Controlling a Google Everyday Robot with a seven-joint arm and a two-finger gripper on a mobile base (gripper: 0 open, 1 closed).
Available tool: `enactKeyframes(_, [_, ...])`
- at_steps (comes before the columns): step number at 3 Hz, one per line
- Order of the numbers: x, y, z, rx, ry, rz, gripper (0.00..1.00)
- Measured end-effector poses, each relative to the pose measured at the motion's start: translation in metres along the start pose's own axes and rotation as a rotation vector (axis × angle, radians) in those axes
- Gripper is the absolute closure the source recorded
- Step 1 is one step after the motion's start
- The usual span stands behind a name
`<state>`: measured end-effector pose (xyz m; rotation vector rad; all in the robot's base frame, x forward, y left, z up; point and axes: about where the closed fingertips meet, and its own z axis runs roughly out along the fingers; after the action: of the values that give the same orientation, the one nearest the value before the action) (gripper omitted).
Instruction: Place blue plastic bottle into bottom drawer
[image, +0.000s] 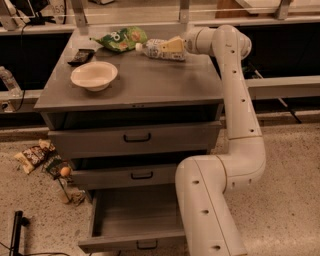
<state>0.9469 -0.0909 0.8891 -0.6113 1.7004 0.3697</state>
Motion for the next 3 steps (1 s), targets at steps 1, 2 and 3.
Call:
enactKeyframes(1, [0.010, -0.006, 0.005, 0.001, 0.019, 0.001, 0.00])
enactKeyframes(2, [0.020, -0.008, 0.007, -0.007, 0.041, 0.004, 0.00])
enactKeyframes(3, [0.026, -0.005, 0.009, -0.031, 0.059, -0.013, 0.21])
